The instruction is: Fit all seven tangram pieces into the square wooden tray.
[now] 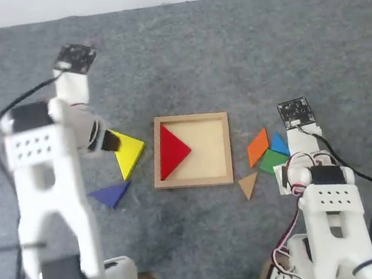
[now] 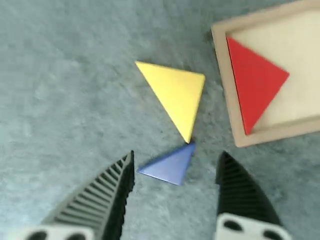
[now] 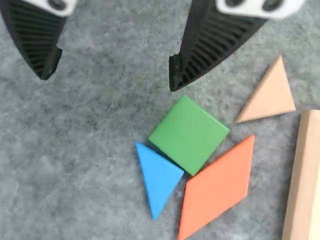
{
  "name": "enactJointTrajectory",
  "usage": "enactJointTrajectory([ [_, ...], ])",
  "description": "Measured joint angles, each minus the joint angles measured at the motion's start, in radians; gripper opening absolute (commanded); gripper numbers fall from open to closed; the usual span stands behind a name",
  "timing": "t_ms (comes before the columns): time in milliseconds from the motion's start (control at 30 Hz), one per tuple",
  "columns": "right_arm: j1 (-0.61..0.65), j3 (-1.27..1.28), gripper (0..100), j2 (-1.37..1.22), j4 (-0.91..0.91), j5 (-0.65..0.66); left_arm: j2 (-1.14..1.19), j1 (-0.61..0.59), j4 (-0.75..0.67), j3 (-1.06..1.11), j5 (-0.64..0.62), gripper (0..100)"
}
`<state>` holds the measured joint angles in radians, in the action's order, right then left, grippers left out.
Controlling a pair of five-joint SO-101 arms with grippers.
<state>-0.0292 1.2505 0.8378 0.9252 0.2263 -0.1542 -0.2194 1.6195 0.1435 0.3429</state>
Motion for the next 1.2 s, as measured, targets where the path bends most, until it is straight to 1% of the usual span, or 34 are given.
enactJointTrajectory([
  [100,0.000,0.037,35.1,0.000,-0.046,0.002,0.112,0.026,-0.009,-0.009,-0.074,29],
  [200,0.000,0.046,35.1,0.000,-0.057,0.003,0.184,0.049,-0.057,-0.009,-0.161,29],
  [333,0.000,0.046,35.1,0.020,-0.060,-0.002,0.265,0.051,-0.129,-0.009,-0.259,29],
  [467,-0.002,0.058,35.1,0.141,-0.025,-0.029,0.348,0.051,-0.180,-0.009,-0.321,29],
  [600,-0.061,0.141,35.1,0.334,-0.003,-0.031,0.420,0.051,-0.201,-0.009,-0.356,29],
  [800,-0.068,0.196,35.1,0.575,0.061,-0.031,0.460,0.051,-0.218,-0.009,-0.431,29],
  [1000,-0.075,0.199,35.1,0.605,0.068,-0.031,0.471,0.051,-0.278,0.002,-0.559,29],
  [1200,-0.072,0.201,35.1,0.606,0.068,-0.031,0.471,0.077,-0.321,0.041,-0.621,29],
])
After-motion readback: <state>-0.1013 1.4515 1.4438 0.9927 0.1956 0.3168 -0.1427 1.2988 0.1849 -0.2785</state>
